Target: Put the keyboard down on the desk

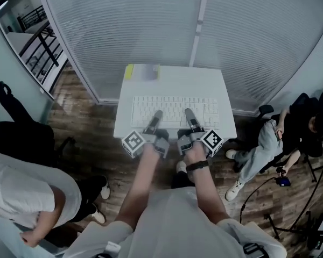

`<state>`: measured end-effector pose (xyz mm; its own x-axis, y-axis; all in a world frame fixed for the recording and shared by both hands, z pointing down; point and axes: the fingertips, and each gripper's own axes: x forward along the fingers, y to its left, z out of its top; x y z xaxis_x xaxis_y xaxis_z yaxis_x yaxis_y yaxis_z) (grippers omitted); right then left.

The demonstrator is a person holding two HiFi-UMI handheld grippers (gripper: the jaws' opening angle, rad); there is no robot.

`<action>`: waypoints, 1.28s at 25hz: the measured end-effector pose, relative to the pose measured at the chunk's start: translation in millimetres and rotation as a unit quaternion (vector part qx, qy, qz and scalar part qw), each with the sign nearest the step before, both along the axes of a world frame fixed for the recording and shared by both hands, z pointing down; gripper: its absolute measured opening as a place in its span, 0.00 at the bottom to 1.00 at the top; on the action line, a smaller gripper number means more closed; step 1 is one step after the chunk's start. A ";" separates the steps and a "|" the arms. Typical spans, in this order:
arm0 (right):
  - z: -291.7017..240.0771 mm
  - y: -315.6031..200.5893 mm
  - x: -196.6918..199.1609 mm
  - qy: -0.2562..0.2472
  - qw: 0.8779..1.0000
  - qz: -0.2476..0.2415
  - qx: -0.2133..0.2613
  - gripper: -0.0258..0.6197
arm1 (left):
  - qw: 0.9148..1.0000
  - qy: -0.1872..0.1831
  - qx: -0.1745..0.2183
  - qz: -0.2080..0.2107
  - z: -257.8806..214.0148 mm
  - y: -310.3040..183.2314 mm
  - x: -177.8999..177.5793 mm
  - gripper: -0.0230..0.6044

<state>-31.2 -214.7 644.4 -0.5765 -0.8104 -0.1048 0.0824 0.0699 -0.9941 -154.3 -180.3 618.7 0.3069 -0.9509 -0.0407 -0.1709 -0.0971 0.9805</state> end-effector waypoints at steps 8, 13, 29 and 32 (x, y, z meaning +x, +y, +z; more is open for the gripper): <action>-19.3 3.6 4.8 -0.027 0.999 0.000 0.036 0.28 | 0.998 -0.045 0.042 0.024 -22.5 8.9 7.7 0.25; -17.9 3.5 4.6 -0.007 0.999 0.001 0.034 0.28 | 0.998 -0.031 0.037 0.033 -13.3 6.3 6.5 0.25; -3.6 -4.2 -5.4 0.002 0.998 -0.036 0.048 0.28 | 0.999 0.010 0.042 0.005 7.5 5.2 -2.5 0.25; 12.5 -10.7 -9.4 0.006 0.998 -0.054 0.038 0.28 | 1.000 0.007 0.022 0.003 24.5 -0.7 -4.7 0.25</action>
<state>-40.6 -225.4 657.0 -0.6618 -0.7331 -0.1566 0.0823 0.1365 -0.9872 -159.0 -181.0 643.3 0.3120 -0.9461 -0.0871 -0.1556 -0.1414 0.9776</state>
